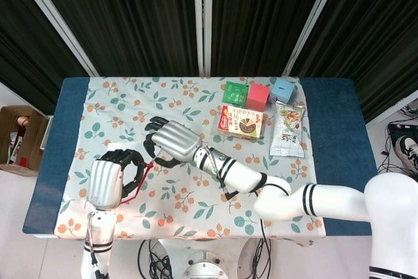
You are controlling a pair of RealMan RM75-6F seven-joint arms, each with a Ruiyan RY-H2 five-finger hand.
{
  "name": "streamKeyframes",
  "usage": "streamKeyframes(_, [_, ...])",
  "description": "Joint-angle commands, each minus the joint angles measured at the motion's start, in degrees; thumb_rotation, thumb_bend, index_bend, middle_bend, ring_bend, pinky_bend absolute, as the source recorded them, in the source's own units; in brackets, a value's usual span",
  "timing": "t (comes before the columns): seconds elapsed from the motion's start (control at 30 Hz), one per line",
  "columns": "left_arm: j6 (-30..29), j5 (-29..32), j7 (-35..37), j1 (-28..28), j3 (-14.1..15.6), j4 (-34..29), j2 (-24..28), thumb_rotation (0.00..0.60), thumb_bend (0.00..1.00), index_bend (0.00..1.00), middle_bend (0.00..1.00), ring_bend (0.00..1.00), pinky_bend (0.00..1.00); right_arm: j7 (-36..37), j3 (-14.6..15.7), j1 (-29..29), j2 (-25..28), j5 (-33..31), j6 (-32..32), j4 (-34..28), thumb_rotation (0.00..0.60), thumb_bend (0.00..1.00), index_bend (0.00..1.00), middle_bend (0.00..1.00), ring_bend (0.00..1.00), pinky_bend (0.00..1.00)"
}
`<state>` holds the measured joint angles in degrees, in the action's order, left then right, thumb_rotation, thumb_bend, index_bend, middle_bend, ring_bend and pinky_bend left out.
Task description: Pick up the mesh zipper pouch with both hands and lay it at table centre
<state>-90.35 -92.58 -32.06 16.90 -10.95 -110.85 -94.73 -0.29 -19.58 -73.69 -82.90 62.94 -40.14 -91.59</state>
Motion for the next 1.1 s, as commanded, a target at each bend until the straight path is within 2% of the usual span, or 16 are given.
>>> streamKeyframes(0.03, [-0.3, -0.4, 0.9, 0.4, -0.6, 1.5, -1.0, 0.600, 0.47, 0.66, 0.60, 0.57, 0.61, -1.5, -0.9, 0.8, 2.0, -2.4, -1.3, -2.3, 0.600, 0.44, 0.96, 0.45, 0.18, 0.12])
streamKeyframes(0.43, [-0.1, 1.0, 3.6, 1.0, -1.3, 5.1, -3.2, 0.600, 0.47, 0.66, 0.59, 0.57, 0.60, -4.4, -2.6, 2.7, 6.1, -7.6, -5.6, -7.8, 0.600, 0.45, 0.99, 0.47, 0.19, 0.12])
streamKeyframes(1.1, [1.3, 3.3, 4.8, 2.2, -2.3, 6.5, -4.5, 0.600, 0.47, 0.67, 0.59, 0.57, 0.60, -1.5, -4.2, 4.7, 6.9, -7.5, -7.5, -9.2, 0.600, 0.45, 1.00, 0.48, 0.20, 0.12])
